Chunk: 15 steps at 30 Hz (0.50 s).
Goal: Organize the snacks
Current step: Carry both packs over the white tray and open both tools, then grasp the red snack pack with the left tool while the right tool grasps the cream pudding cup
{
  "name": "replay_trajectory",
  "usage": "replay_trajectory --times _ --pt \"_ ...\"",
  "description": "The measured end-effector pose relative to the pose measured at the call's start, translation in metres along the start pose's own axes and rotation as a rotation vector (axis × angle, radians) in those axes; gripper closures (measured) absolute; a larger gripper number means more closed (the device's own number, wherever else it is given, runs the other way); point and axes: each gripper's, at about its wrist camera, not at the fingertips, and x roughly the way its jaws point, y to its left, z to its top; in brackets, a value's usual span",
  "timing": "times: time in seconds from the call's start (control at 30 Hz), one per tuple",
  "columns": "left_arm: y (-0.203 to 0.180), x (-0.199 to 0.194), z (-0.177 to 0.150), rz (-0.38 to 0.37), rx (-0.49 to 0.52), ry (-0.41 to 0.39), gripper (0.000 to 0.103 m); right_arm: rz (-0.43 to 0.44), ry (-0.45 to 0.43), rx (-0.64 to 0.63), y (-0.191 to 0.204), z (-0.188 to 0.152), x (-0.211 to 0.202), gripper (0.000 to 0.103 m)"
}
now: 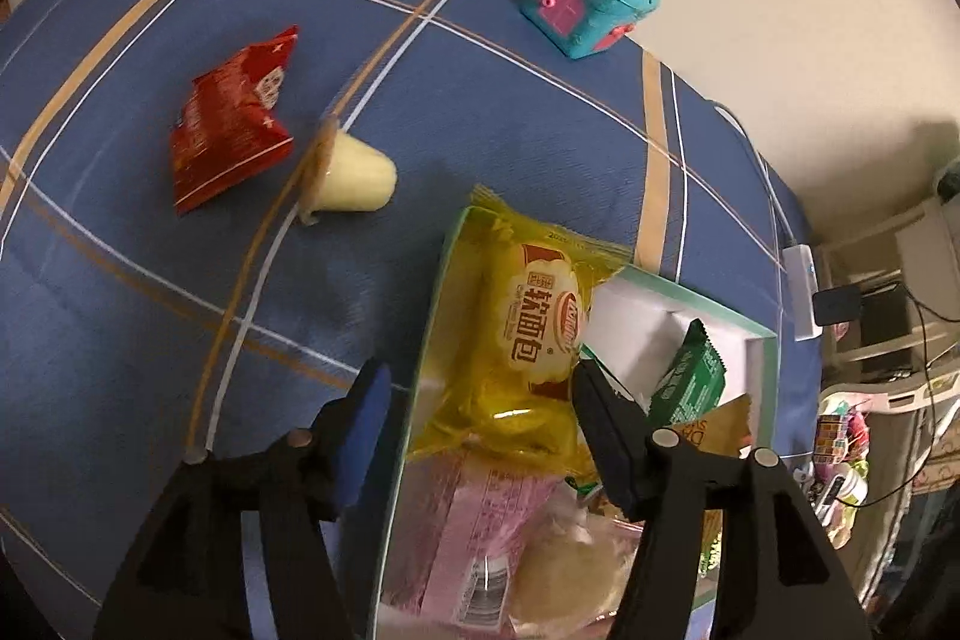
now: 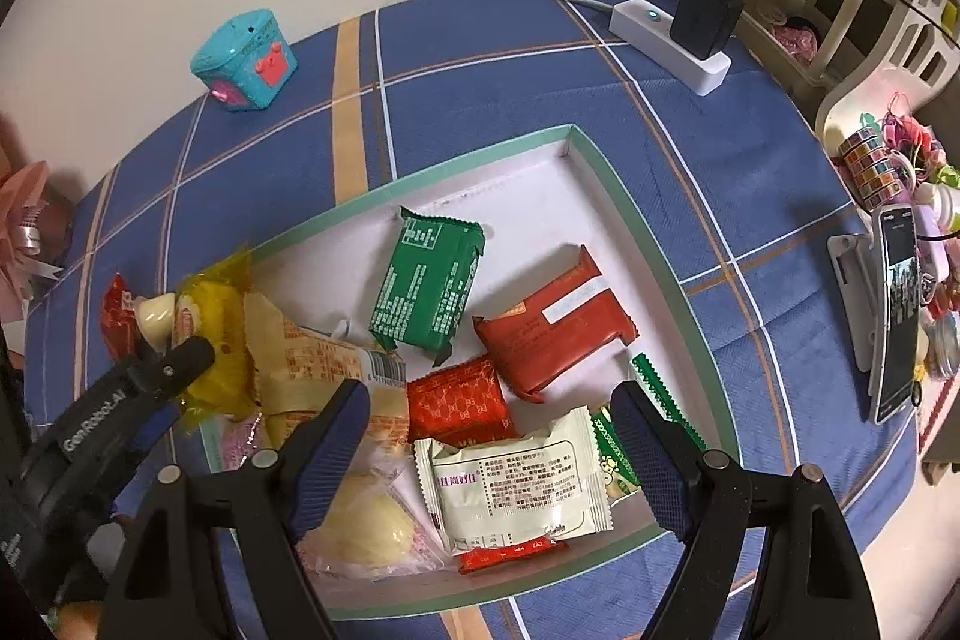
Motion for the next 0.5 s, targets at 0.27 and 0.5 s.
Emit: replay_trajectory --times 0.27,0.5 --pt "0.001 -0.014 0.0 0.054 0.011 -0.004 0.018 -0.003 -0.016 -0.01 0.003 0.0 -0.005 0.003" --pt "0.0 -0.035 0.005 0.195 0.083 -0.099 0.005 0.011 -0.021 -0.031 0.01 0.0 -0.006 0.0"
